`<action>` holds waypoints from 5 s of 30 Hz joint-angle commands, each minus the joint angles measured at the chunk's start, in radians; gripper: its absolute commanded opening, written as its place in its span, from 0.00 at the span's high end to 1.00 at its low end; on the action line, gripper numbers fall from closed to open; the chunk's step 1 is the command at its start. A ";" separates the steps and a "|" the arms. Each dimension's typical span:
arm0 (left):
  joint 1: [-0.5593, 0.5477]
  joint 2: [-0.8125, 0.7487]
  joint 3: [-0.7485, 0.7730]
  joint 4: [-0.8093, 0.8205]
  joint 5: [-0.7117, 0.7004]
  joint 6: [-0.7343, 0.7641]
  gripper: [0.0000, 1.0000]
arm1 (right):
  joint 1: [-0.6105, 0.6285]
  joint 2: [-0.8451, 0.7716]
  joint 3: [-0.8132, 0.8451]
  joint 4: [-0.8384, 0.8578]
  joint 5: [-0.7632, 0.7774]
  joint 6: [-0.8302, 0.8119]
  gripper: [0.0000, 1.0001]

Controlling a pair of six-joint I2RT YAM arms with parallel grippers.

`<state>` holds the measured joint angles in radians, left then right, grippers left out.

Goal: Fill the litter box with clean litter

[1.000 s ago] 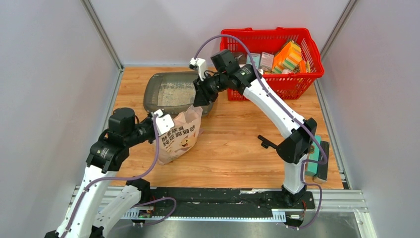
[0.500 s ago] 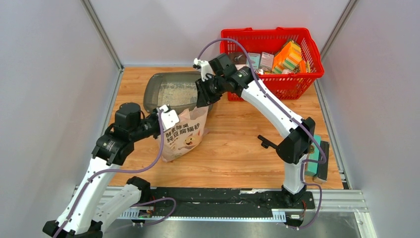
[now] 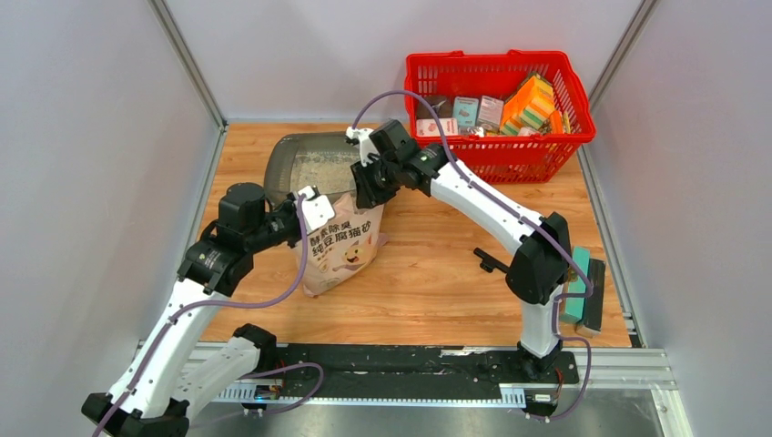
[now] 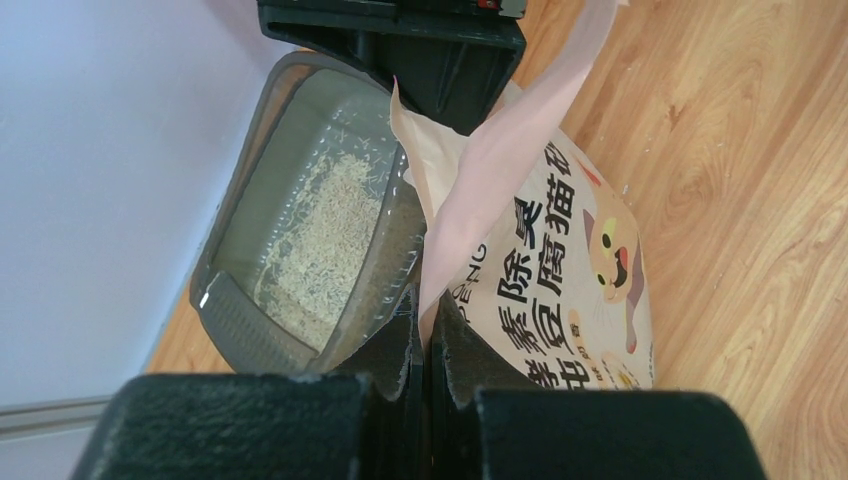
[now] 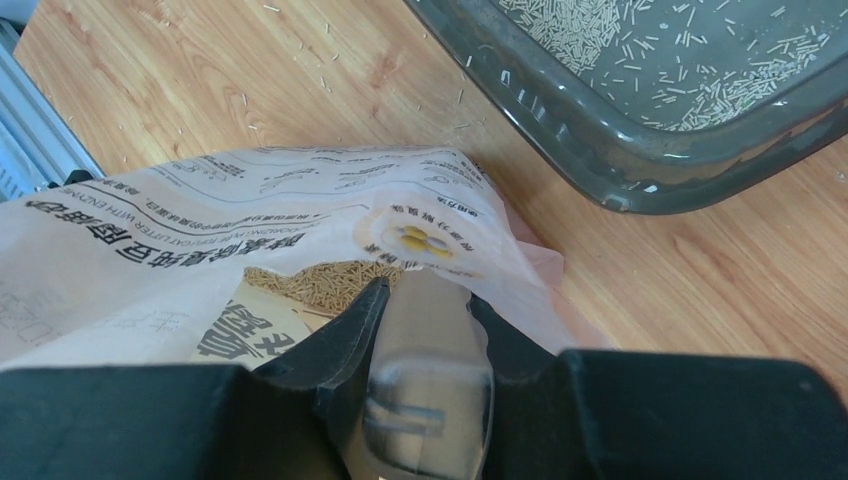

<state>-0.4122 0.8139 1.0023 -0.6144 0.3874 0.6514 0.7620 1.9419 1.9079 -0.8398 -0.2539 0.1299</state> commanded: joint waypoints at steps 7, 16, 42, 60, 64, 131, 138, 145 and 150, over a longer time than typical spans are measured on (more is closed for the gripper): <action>-0.007 0.005 0.013 0.315 0.044 -0.012 1.00 | 0.019 0.117 -0.083 -0.079 -0.126 -0.092 1.00; -0.008 0.037 0.028 0.349 0.041 -0.055 1.00 | -0.021 0.120 -0.076 0.016 -0.174 0.060 1.00; -0.017 0.028 0.098 0.213 -0.005 -0.016 1.00 | -0.213 -0.109 -0.316 0.752 -0.332 0.818 1.00; -0.017 -0.045 0.075 0.205 -0.056 0.348 1.00 | -0.351 -0.153 -0.412 0.844 -0.755 0.717 1.00; -0.017 -0.073 0.058 0.190 -0.059 0.398 1.00 | -0.359 -0.156 -0.415 0.883 -0.789 0.763 1.00; -0.017 -0.096 0.019 0.061 -0.087 0.366 1.00 | -0.484 0.173 0.064 0.912 -0.791 0.867 1.00; -0.017 -0.094 0.022 0.038 -0.087 0.353 1.00 | -0.481 0.391 0.442 0.693 -0.671 0.611 1.00; -0.017 -0.094 0.032 0.028 -0.091 0.349 1.00 | -0.471 0.405 0.456 0.631 -0.550 0.423 1.00; -0.017 -0.097 0.032 0.022 -0.088 0.340 1.00 | -0.437 0.322 0.387 0.596 -0.469 0.129 1.00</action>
<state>-0.4305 0.7368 0.9676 -0.6785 0.2794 0.9936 0.2928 2.3577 2.3287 -0.2085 -0.8227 0.5499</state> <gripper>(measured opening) 0.030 0.280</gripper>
